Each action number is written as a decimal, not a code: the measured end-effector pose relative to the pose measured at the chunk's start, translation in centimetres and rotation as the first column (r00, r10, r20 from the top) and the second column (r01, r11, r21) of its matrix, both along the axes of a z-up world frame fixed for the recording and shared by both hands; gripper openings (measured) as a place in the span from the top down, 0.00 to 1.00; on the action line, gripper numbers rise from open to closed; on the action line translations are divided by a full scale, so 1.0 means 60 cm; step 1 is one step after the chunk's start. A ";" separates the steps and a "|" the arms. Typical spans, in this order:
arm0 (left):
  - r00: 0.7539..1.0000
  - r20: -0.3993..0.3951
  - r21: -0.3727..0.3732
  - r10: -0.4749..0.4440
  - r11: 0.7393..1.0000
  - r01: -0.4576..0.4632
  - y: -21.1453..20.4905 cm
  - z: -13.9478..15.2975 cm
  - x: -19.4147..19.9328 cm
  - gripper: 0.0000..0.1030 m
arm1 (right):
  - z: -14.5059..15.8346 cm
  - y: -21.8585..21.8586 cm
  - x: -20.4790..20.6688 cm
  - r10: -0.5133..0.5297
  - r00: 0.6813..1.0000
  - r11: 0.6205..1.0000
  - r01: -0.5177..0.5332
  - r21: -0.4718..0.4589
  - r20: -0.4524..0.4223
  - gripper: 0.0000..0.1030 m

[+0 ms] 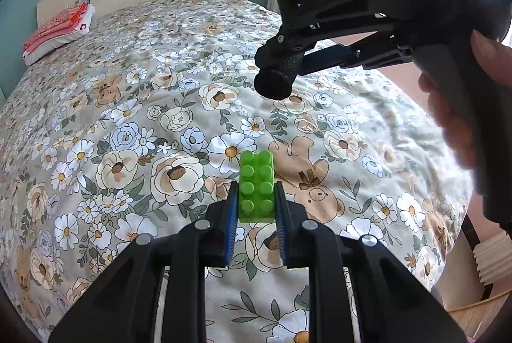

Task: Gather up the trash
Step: 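Carry the lime block and black tube over the wastebasket with both tools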

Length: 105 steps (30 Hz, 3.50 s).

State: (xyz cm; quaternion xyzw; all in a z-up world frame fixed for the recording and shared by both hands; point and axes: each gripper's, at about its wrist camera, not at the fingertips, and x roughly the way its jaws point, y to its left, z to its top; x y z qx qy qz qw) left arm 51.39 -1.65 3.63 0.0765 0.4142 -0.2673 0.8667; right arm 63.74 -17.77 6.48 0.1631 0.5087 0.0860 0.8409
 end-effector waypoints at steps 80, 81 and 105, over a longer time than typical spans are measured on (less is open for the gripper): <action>0.967 -0.170 0.060 0.190 0.981 -0.182 0.097 -0.257 -0.631 0.77 | -0.280 0.062 -0.852 0.497 0.860 0.835 -0.510 -0.208 -0.114 0.55; 0.965 -0.188 0.065 0.185 0.982 -0.176 0.094 -0.270 -0.630 0.77 | -0.296 0.064 -0.851 0.498 0.857 0.834 -0.515 -0.196 -0.136 0.55; 0.849 -0.498 0.153 0.179 0.981 -0.117 0.035 -0.519 -0.578 0.77 | -0.601 0.113 -0.815 0.496 0.725 0.815 -0.579 -0.032 -0.478 0.55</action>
